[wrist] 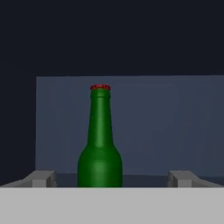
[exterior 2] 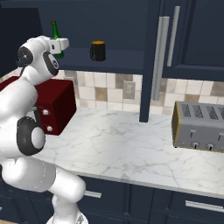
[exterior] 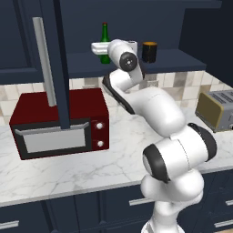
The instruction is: Open the cabinet directly in front. Then move the beer and the mug to the dining counter with the jar on it.
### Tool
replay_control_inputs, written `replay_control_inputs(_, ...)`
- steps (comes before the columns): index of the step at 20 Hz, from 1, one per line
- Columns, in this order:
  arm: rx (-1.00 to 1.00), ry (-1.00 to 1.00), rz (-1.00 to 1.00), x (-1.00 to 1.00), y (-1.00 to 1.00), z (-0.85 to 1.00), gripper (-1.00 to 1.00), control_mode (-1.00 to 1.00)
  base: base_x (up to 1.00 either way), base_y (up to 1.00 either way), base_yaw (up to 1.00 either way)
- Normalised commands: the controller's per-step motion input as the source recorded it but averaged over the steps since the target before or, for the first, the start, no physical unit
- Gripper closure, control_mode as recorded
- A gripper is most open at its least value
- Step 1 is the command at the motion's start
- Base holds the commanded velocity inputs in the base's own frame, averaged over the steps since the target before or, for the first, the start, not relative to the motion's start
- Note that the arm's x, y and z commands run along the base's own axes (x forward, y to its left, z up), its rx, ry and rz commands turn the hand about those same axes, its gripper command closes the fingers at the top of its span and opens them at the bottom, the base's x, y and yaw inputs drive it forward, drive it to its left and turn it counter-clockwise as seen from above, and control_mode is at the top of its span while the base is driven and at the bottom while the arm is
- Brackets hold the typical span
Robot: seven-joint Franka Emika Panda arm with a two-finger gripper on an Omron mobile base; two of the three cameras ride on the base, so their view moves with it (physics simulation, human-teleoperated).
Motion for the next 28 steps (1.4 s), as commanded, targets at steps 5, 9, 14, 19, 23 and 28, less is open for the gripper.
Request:
replay_control_inputs(5, 0.00, 0.06, 0.00, 0.21, 0.07, 0.00, -1.00, -1.00, 0.00, 0.00, 0.00)
replay_control_inputs(9, 0.00, 0.00, 0.00, 0.11, 0.00, 0.00, -1.00, -1.00, 0.00, 0.00, 0.00)
replay_control_inputs(14, 0.00, 0.00, 0.00, 0.17, 0.00, 0.00, -1.00, -1.00, 0.00, 0.00, 0.00)
replay_control_inputs(19, 0.00, 0.00, 0.00, 0.19, 0.00, 0.00, -1.00, -1.00, 0.00, 0.00, 0.00)
replay_control_inputs(23, 0.00, 0.00, 0.00, 0.15, 0.00, 0.00, -1.00, -1.00, 0.00, 0.00, 0.00)
replay_control_inputs(28, 0.00, 0.00, 0.00, 0.19, 0.00, 0.00, -1.00, -1.00, 0.00, 0.00, 0.00)
